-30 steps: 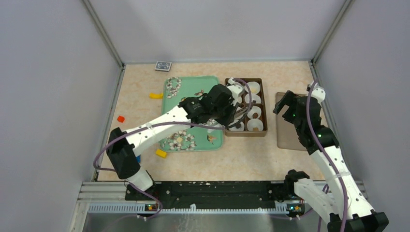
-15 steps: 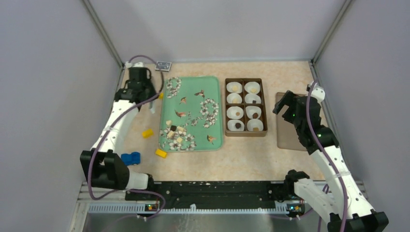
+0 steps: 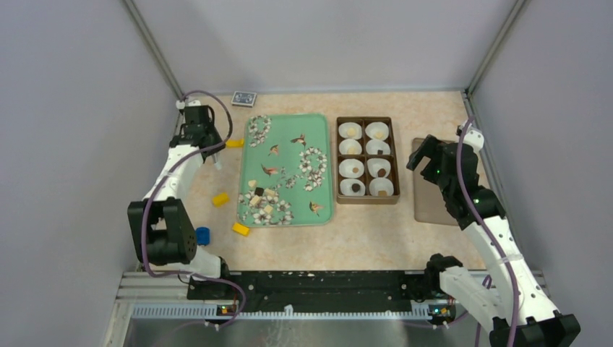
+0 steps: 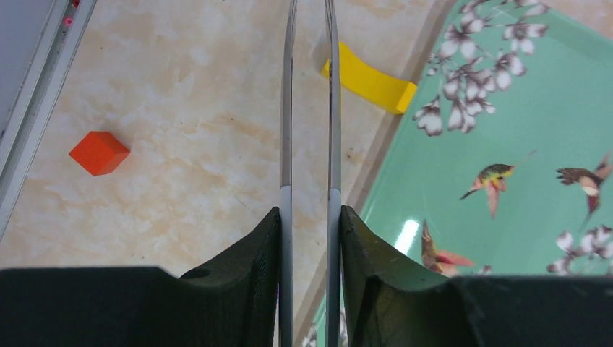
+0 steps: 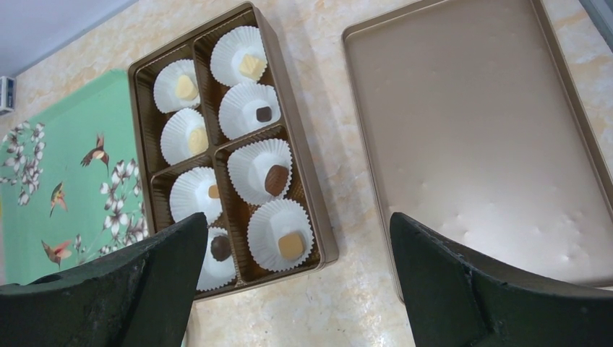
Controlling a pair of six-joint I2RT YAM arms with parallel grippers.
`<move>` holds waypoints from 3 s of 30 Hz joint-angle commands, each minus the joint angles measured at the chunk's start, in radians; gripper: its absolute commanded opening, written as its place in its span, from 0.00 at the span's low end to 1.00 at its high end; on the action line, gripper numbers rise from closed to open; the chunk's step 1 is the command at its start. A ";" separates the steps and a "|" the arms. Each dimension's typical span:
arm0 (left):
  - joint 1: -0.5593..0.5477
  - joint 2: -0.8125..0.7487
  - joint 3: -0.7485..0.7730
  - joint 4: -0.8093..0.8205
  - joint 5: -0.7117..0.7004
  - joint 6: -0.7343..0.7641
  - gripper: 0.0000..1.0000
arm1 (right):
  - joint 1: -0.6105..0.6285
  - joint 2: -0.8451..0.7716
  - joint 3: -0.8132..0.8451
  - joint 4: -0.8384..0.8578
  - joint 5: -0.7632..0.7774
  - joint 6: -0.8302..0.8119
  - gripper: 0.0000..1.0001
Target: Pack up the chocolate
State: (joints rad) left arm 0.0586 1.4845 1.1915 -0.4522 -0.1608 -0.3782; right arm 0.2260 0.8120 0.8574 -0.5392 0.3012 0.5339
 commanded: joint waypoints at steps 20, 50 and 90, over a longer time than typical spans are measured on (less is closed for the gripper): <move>0.021 0.289 -0.043 0.178 -0.184 0.054 0.41 | -0.002 -0.002 -0.038 0.039 0.007 -0.028 0.95; -0.219 -0.098 0.007 -0.018 0.042 -0.002 0.76 | -0.182 0.600 -0.093 0.317 -0.062 -0.031 0.49; -0.442 -0.069 0.056 0.068 0.367 -0.050 0.84 | -0.180 0.635 -0.012 0.257 0.026 -0.058 0.00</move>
State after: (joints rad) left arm -0.3779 1.3922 1.1843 -0.4252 0.1505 -0.4397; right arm 0.0540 1.5646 0.8143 -0.2413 0.2989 0.4717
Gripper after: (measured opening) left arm 0.825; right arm 0.008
